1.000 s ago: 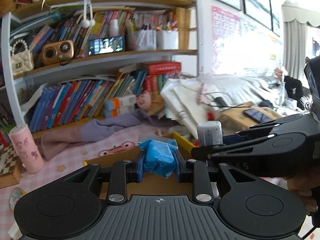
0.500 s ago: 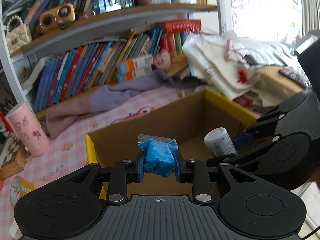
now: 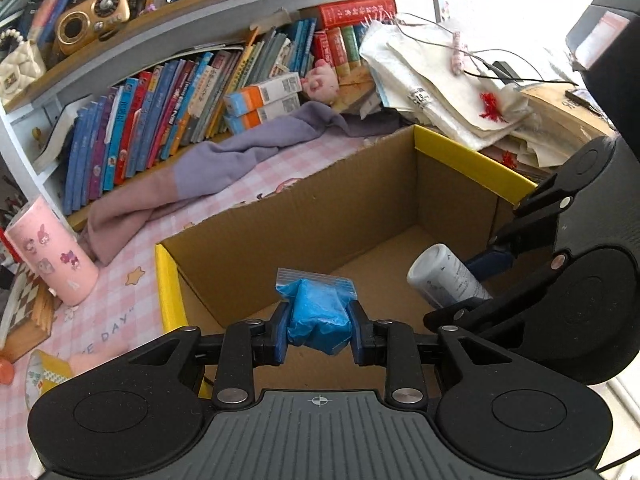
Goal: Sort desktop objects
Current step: 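Open the left tool to drop the blue bag into the yellow box, then lower the white bottle into the yellow box and open the right tool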
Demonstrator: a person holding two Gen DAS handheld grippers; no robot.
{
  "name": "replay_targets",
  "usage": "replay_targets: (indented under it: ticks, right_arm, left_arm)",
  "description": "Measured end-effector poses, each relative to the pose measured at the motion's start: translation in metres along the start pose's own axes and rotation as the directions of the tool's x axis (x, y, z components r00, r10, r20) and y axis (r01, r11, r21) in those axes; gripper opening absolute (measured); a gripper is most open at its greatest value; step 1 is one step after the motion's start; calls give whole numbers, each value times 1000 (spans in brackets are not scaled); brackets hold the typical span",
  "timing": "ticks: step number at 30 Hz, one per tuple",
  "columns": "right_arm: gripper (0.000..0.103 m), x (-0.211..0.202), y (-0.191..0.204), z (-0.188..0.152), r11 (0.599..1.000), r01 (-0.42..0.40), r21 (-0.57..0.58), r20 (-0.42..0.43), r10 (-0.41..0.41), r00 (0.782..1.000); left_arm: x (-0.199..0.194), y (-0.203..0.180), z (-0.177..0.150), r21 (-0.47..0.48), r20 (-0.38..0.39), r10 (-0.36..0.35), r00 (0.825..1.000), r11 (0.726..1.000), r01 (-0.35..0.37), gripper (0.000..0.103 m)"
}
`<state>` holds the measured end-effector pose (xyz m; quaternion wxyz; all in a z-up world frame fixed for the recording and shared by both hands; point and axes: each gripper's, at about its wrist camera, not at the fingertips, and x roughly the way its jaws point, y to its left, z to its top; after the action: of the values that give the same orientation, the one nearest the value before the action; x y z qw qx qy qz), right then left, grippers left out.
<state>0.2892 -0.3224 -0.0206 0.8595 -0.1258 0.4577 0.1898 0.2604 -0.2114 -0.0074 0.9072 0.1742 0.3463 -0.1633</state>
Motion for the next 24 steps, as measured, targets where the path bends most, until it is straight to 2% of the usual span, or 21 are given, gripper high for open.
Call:
replay_targets:
  ticks: [4, 9, 14, 19, 21, 24]
  right_arm:
    - [31, 1, -1, 0, 1000, -1, 18, -1, 1, 1000]
    - [32, -9, -3, 0, 1000, 13, 29, 36, -14, 999]
    - [45, -30, -2, -4, 997, 24, 70, 128, -32, 991]
    - [45, -52, -4, -11, 990, 21, 143, 220, -53, 974]
    - [46, -62, -3, -14, 984, 25, 179, 254, -71, 965]
    - [48, -75, 1, -22, 976, 37, 216, 300, -102, 949]
  left_arm:
    - [-1, -3, 0, 10, 2, 19, 1000, 1000, -19, 35]
    - [-11, 6, -1, -48, 21, 58, 998, 997, -57, 58]
    - [-33, 15, -5, -115, 73, 95, 993, 990, -86, 67]
    - [-60, 22, -12, -191, 120, 139, 983, 975, -114, 70]
    - [-72, 24, -15, -230, 139, 158, 977, 965, -124, 75]
    - [-87, 26, -23, -276, 159, 187, 969, 951, -138, 76]
